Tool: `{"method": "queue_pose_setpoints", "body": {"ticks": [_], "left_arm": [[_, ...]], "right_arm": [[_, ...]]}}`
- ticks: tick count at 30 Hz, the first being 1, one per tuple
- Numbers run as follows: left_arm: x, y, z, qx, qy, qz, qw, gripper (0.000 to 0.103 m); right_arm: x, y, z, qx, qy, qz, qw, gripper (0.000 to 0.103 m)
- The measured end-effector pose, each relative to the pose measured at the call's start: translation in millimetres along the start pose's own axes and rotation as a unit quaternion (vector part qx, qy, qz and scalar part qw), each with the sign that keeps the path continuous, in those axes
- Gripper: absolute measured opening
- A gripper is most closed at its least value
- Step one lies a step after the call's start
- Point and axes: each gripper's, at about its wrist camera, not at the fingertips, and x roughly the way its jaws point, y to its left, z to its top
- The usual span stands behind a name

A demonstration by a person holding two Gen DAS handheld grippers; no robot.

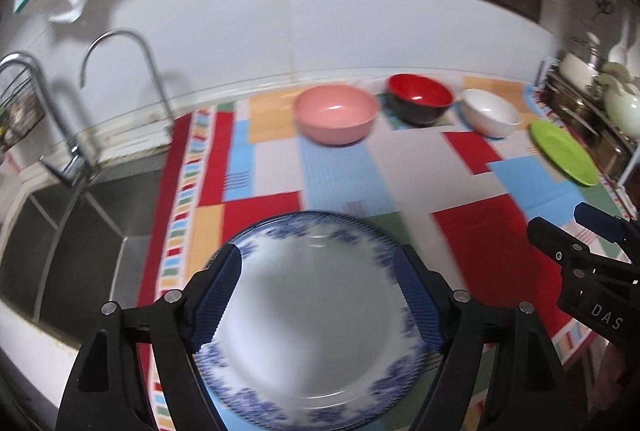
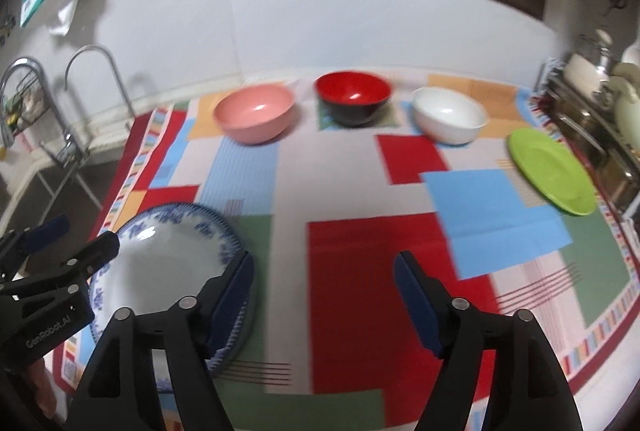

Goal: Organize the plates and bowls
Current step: 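Move both grippers toward the lime-green plate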

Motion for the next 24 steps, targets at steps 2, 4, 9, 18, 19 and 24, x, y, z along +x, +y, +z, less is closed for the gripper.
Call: {"method": "queue_pose_setpoints", "body": {"ticks": [2,4,9,18,19,24], "left_arm": [[-2,-15,6,0.008,-0.008,-0.012,0.9999,0.081],[-5,-30,12,0.017,-0.016,-0.021,0.9995,0.083],[-11,-64,24,0.035,-0.037,-0.038,0.9980,0.086],[-6,-131,46,0.064,-0.051,-0.075,0.9938,0.086],[-5,-140,48,0.069,-0.052,-0.078,0.9932,0.086],[-2,-173,57,0.083,-0.059,-0.093,0.9904,0.086]], "right_arm": [[-9,-14,1,0.008,-0.011,-0.010,1.000,0.077],[-16,-29,2,0.017,-0.019,-0.020,0.999,0.079],[-29,-63,3,0.034,-0.034,-0.042,0.998,0.079],[-40,-130,3,0.070,-0.050,-0.078,0.993,0.079],[-41,-135,2,0.072,-0.050,-0.081,0.993,0.079],[-43,-170,2,0.088,-0.054,-0.100,0.990,0.079]]}}
